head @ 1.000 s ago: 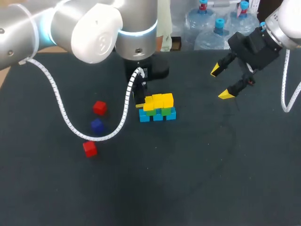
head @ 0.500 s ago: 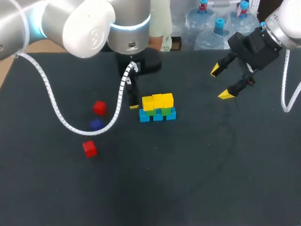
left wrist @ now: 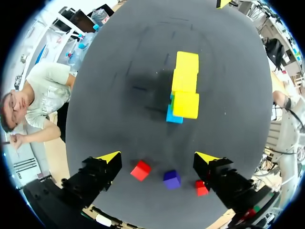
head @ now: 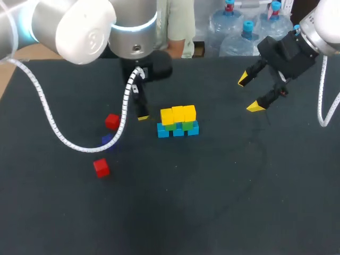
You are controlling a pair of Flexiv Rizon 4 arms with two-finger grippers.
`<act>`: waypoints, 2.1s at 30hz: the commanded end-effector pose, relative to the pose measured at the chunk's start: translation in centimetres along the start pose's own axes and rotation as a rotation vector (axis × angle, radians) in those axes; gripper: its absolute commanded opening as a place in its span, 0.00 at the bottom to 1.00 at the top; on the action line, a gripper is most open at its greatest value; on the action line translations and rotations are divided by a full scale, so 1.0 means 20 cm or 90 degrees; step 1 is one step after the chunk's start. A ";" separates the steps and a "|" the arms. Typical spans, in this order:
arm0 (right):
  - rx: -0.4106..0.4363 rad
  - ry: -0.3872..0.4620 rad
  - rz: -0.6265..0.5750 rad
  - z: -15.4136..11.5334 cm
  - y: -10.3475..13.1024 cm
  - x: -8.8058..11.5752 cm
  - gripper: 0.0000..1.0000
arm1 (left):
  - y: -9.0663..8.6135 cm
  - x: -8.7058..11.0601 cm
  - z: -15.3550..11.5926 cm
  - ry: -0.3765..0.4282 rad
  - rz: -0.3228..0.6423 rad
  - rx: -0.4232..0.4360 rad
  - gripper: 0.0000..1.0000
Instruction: Place the blue cubes, place green cubes on the blue cubes, place the yellow cubes on the green cubes, then place the red cubes on the yellow cubes, and place purple cube on the red cubes.
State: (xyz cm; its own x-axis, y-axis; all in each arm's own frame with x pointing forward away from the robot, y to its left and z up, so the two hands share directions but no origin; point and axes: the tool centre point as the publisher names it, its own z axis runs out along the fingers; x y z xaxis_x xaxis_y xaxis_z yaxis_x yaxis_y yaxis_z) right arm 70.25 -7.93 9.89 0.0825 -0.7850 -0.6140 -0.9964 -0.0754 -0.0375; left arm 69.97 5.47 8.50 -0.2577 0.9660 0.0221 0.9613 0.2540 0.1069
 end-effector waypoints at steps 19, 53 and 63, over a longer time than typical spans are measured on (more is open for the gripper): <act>0.000 -0.001 0.000 0.00 0.00 0.00 1.00 | 0.15 0.12 0.08 -0.052 0.019 0.030 1.00; 0.000 -0.001 0.000 0.00 0.00 0.00 1.00 | 0.38 0.29 0.30 0.002 0.127 0.047 1.00; 0.000 -0.001 0.000 0.00 0.00 0.00 1.00 | 0.36 0.36 0.38 0.010 0.104 0.058 1.00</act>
State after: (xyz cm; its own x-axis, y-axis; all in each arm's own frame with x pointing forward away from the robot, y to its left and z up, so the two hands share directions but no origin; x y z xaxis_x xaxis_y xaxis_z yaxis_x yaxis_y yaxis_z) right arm 70.25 -7.92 9.88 0.0825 -0.7850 -0.6140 -0.9964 -0.0755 -0.0374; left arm 75.86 14.44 2.10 -0.0976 0.9939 0.0520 0.9952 0.0972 0.0104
